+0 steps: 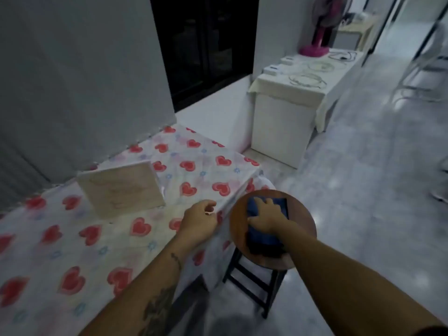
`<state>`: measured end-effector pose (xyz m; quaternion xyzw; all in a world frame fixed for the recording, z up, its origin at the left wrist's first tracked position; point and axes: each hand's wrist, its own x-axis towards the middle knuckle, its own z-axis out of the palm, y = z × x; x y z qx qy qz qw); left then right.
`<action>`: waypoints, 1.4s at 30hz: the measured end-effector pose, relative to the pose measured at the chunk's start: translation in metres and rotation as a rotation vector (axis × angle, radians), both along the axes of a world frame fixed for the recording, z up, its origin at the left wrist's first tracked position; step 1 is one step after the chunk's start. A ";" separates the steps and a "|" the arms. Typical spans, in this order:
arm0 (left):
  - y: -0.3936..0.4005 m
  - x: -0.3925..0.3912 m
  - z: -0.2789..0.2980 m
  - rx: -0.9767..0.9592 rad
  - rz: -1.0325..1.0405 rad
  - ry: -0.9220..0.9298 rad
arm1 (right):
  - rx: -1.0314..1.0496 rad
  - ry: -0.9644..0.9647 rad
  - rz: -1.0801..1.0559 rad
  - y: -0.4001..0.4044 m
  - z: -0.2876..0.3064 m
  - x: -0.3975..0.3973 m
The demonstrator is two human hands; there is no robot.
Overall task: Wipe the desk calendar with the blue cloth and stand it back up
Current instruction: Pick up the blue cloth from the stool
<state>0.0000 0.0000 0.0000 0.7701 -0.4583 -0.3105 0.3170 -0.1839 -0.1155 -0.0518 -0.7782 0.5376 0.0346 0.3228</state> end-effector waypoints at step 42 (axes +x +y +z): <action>-0.093 -0.042 -0.131 0.398 -0.700 -0.614 | -0.312 0.341 0.055 0.007 -0.110 -0.056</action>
